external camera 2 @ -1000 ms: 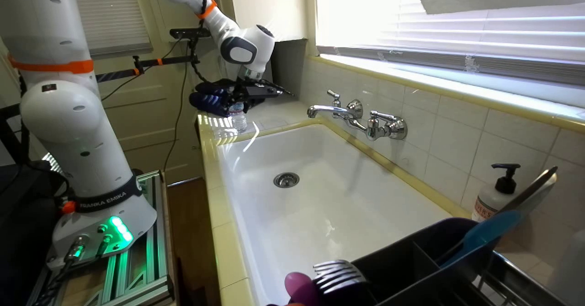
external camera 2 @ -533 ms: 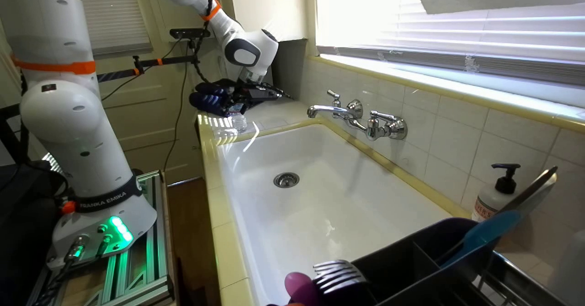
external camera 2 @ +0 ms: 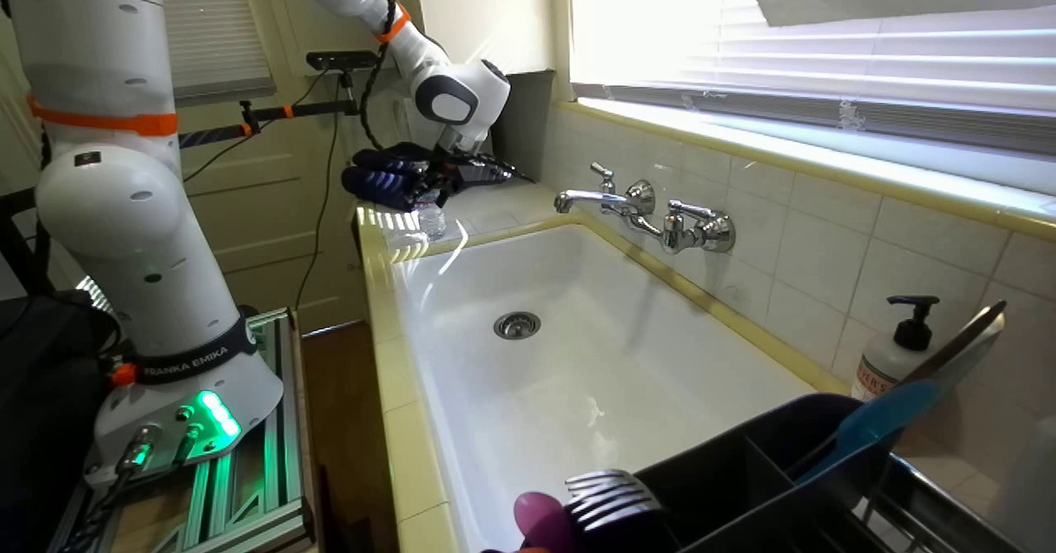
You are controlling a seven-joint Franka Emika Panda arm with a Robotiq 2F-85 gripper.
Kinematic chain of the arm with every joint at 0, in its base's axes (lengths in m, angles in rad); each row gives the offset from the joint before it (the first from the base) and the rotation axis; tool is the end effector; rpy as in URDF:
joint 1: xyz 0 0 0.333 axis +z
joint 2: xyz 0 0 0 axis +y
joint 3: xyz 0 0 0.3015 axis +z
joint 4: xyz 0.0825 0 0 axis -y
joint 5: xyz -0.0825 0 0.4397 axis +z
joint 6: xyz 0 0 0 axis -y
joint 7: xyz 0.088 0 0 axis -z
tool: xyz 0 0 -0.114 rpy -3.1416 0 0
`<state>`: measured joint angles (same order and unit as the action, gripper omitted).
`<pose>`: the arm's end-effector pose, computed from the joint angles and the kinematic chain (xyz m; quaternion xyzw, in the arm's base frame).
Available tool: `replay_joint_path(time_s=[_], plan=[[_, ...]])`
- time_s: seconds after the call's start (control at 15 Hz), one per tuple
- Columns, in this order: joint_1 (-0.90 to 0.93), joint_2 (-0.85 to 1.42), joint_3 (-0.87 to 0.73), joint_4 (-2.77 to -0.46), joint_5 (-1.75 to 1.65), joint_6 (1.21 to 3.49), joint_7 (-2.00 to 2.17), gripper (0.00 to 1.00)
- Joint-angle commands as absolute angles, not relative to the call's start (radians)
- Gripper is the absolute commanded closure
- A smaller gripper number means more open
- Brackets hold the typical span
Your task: Pour out the water from the bottle
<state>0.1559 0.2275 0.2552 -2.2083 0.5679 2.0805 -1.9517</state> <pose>0.4878 0.2503 0.2011 -0.5182 -0.8016 -0.0479 0.2942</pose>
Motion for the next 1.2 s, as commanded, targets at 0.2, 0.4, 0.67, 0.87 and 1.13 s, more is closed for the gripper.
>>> replay_joint_path(time_s=[0.2, 0.4, 0.67, 0.87, 1.13], plan=[[0.146, 0.261, 0.275, -2.175, 0.609, 2.052, -1.985, 0.00], [0.151, 0.261, 0.272, -2.183, 0.605, 2.069, -1.956, 0.00], [0.154, 0.276, 0.266, -2.178, 0.597, 2.094, -1.919, 0.00], [0.152, 0.288, 0.266, -2.164, 0.602, 2.105, -1.914, 0.00], [0.148, 0.307, 0.272, -2.142, 0.623, 2.138, -1.927, 0.00]])
